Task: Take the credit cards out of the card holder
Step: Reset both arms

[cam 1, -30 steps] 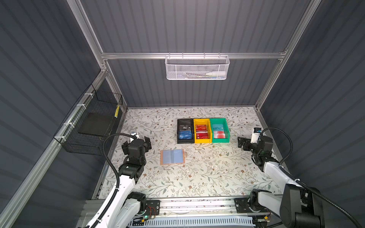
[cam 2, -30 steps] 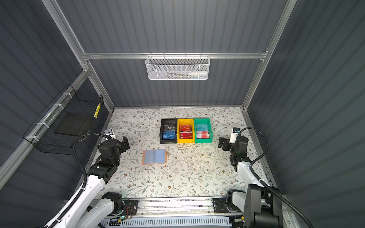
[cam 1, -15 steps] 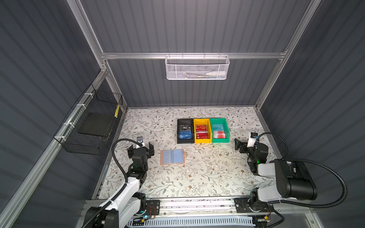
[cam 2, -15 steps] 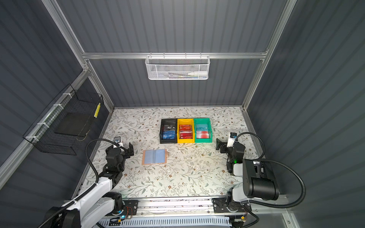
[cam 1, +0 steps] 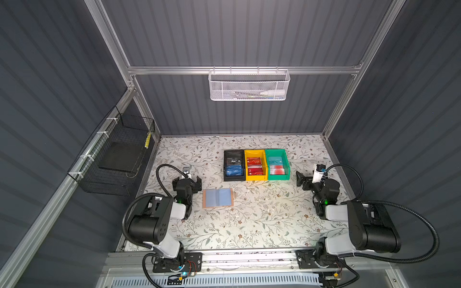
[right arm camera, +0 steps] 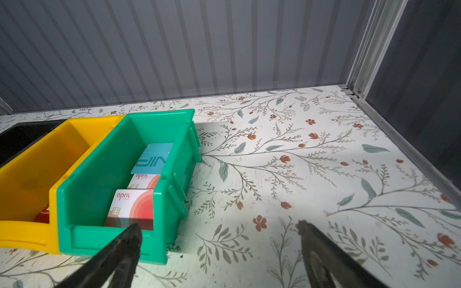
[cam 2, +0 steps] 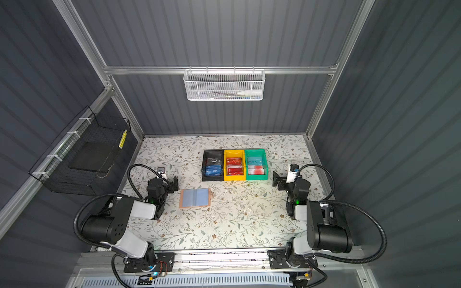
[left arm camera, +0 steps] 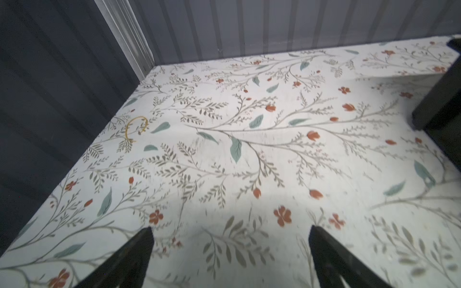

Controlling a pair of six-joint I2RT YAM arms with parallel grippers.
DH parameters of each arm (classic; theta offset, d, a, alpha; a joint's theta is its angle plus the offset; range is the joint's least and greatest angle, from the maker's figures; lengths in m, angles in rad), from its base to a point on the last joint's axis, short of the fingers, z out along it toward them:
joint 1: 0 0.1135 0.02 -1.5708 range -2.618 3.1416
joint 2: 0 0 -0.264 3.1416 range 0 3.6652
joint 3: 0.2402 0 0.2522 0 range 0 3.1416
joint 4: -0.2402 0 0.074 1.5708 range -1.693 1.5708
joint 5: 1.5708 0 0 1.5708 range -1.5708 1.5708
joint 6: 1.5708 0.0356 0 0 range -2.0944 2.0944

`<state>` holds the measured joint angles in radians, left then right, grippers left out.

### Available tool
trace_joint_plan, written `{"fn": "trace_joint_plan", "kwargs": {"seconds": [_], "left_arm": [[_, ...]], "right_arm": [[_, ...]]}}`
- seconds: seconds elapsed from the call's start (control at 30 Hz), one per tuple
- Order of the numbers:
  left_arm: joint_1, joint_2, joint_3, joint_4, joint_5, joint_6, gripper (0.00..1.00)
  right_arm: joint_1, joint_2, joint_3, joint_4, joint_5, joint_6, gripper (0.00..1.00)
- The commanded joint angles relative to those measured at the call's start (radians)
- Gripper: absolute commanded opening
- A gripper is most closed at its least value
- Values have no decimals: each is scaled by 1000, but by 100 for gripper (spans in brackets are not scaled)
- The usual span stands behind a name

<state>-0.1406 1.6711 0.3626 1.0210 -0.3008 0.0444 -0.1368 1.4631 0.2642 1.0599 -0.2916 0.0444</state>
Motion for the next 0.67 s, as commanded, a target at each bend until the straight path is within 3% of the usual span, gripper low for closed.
{"fn": "trace_joint_plan", "kwargs": {"seconds": [0.0,0.07,0.13,0.57,0.63], "left_arm": [[14,18,49,-40,7,-12,100],[21,55,60,18,15,9,100],[22,40,89,-83,8,-12,100],[24,46,97,-81,-23,-28,100],[26,47,95,-78,-68,-48,100]], "right_arm": [[6,-3,-3,40,-9,-14,99],[9,-3,-3,40,-12,-15,99],[8,-3,0,35,-15,-18,99],[17,-1,35,-31,-33,-35,99],[17,-3,33,-32,-34,-38,99]]}}
